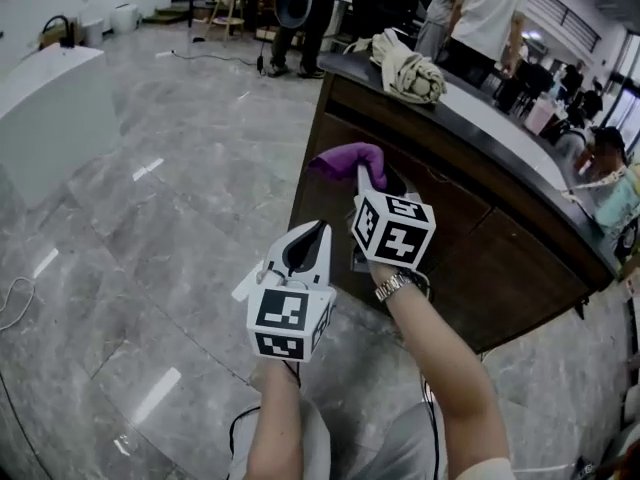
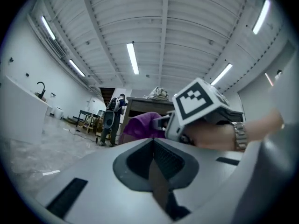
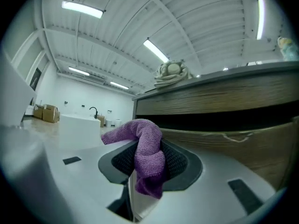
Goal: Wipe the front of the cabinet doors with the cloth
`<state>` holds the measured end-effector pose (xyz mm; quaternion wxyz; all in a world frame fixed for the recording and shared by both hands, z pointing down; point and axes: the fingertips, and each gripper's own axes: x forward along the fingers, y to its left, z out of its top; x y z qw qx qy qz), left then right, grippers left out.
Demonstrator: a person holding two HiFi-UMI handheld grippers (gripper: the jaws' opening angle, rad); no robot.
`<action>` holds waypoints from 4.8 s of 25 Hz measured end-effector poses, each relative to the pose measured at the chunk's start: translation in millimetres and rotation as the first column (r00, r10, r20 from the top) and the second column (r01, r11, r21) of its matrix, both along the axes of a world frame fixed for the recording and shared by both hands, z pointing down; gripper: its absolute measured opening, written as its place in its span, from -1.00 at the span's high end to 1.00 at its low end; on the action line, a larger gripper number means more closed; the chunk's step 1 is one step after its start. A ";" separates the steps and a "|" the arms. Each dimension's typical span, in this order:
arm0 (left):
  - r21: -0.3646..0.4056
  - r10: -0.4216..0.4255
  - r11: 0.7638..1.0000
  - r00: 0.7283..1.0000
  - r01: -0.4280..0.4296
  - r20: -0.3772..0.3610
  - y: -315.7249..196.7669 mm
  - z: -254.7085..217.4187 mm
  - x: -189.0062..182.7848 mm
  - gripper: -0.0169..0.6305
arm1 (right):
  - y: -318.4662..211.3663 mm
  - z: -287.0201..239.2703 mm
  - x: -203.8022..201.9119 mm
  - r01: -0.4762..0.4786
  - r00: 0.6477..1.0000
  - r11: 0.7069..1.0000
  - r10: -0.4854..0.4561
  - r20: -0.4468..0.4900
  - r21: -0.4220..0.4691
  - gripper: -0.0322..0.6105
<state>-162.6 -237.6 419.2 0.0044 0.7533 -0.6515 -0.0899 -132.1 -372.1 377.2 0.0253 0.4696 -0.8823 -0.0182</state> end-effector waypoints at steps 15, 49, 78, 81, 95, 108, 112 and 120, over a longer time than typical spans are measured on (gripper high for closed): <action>0.055 0.048 0.997 0.997 -0.045 -0.059 -4.4 -13.5 13.0 0.93 | -26.9 -6.8 61.1 -0.136 0.990 0.990 0.135 0.033 0.038 0.46; 0.024 0.008 1.000 1.000 -0.007 -0.022 17.9 2.8 -13.4 0.93 | -17.8 80.0 14.2 -0.022 0.998 0.998 0.025 0.056 -0.051 0.46; 0.026 0.185 0.982 0.982 -0.185 0.027 -10.1 9.2 61.8 0.93 | -19.1 116.0 156.6 -0.139 0.984 0.987 0.147 0.100 -0.078 0.46; 0.030 0.215 0.976 0.976 -0.216 0.040 -16.5 9.4 81.0 0.93 | -16.6 120.2 181.7 -0.160 0.983 0.985 0.166 0.075 -0.070 0.46; 0.029 0.169 0.985 0.985 -0.169 -0.011 -13.9 15.6 49.1 0.93 | 8.9 132.5 171.0 -0.231 0.963 0.967 0.243 0.114 -0.105 0.47; 0.020 -0.009 1.000 0.999 0.010 -0.039 27.9 7.7 -32.2 0.93 | -21.3 205.7 -31.7 0.088 0.996 0.961 -0.090 0.001 -0.264 0.46; 0.006 -0.023 1.000 0.999 0.023 -0.023 32.9 7.4 -37.6 0.92 | -36.0 216.3 -54.2 0.027 1.000 0.947 -0.024 0.012 -0.321 0.47; -0.029 0.039 0.999 0.997 -0.037 0.070 19.1 19.0 -12.2 0.93 | -46.1 211.0 -17.4 -0.085 0.995 0.963 0.069 -0.071 -0.254 0.46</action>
